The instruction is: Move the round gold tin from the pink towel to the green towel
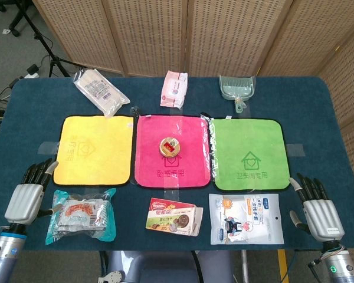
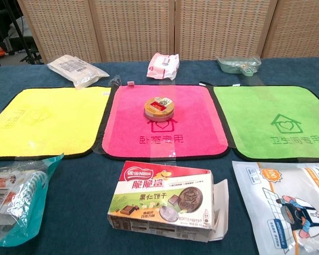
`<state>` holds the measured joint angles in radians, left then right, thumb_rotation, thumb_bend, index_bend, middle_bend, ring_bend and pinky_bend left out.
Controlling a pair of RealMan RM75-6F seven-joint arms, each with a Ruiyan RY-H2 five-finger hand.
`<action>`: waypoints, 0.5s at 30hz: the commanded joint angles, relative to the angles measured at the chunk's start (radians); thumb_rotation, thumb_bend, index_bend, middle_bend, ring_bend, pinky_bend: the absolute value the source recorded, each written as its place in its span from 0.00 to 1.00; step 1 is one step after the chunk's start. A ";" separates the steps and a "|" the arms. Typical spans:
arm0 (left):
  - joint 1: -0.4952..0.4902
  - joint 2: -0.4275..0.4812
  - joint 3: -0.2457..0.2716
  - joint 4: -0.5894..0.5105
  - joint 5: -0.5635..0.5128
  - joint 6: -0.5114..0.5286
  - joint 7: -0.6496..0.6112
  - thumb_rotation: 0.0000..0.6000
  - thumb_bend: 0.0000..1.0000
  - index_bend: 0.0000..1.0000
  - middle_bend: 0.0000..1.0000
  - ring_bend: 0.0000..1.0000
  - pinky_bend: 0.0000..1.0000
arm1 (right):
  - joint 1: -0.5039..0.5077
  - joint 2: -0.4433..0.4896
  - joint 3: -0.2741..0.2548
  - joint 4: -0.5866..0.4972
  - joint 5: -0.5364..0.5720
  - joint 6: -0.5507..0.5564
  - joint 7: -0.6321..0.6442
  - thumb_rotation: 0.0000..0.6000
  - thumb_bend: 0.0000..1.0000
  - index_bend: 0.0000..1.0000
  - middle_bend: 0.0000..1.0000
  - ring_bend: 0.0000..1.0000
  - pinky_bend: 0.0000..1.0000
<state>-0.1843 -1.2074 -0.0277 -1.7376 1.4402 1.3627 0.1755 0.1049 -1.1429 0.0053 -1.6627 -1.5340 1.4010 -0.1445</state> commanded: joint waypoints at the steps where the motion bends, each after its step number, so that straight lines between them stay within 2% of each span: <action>1: -0.002 -0.003 0.000 0.002 -0.007 -0.005 0.010 1.00 0.13 0.04 0.00 0.00 0.00 | 0.001 -0.001 -0.001 0.004 0.002 -0.004 0.000 1.00 0.41 0.02 0.00 0.00 0.00; 9: 0.002 -0.004 0.006 -0.006 0.006 0.004 0.015 1.00 0.13 0.04 0.00 0.00 0.00 | 0.002 0.001 -0.004 0.003 -0.008 -0.002 0.010 1.00 0.41 0.02 0.00 0.00 0.00; 15: -0.001 0.011 0.007 -0.009 0.017 0.000 -0.026 1.00 0.13 0.04 0.00 0.00 0.00 | 0.009 -0.007 0.001 0.004 0.003 -0.016 0.000 1.00 0.41 0.02 0.00 0.00 0.00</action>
<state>-0.1844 -1.1987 -0.0208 -1.7482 1.4551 1.3629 0.1521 0.1123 -1.1477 0.0049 -1.6595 -1.5330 1.3875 -0.1414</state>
